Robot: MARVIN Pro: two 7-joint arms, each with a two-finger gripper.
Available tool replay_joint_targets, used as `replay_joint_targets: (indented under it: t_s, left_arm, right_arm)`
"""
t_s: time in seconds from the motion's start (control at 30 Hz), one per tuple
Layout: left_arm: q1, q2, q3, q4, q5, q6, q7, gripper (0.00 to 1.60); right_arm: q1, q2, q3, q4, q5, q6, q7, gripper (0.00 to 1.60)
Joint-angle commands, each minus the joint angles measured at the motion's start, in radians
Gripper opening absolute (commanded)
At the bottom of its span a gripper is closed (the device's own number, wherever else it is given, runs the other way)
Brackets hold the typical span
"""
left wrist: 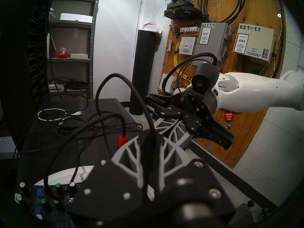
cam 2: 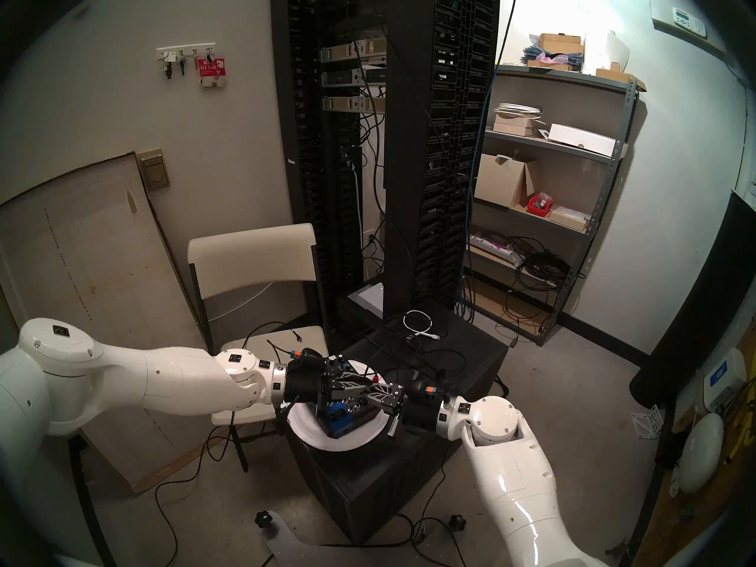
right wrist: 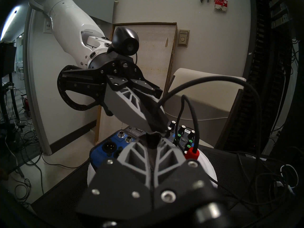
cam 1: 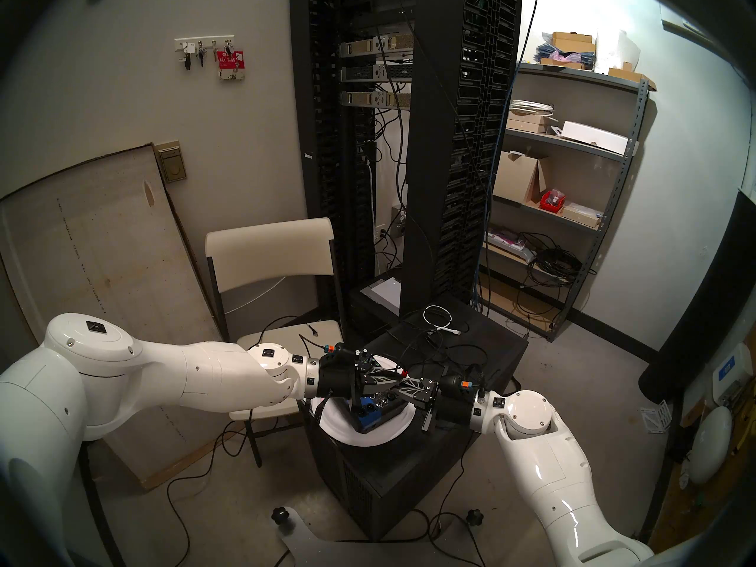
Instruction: Insert aux cable
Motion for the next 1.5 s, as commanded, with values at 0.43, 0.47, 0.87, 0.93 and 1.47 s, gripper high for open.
replay_joint_targets:
  t_s: [0.43, 0.47, 0.87, 0.93, 1.47]
  left_arm:
    - [0.029, 0.032, 0.044, -0.042, 0.007, 0.001, 0.026, 0.89]
    - [0.028, 0.033, 0.041, -0.042, 0.004, -0.003, 0.022, 0.9]
    - [-0.008, 0.083, 0.03, -0.125, 0.021, -0.036, 0.051, 1.24]
    - [-0.01, 0.087, 0.028, -0.132, 0.025, -0.047, 0.058, 1.24]
    - [-0.03, 0.119, 0.004, -0.173, 0.048, -0.101, 0.132, 1.3]
  right_arm:
    - [-0.003, -0.014, -0.023, -0.012, 0.001, 0.003, 0.019, 0.0]
    - [-0.003, -0.014, -0.023, -0.012, 0.0, 0.003, 0.02, 0.0]
    - [-0.002, -0.014, -0.022, -0.008, -0.001, 0.002, 0.021, 0.0]
    - [-0.003, -0.015, -0.021, -0.008, -0.001, 0.002, 0.021, 0.0]
    - [-0.006, -0.013, -0.021, -0.013, -0.003, 0.002, 0.015, 0.0]
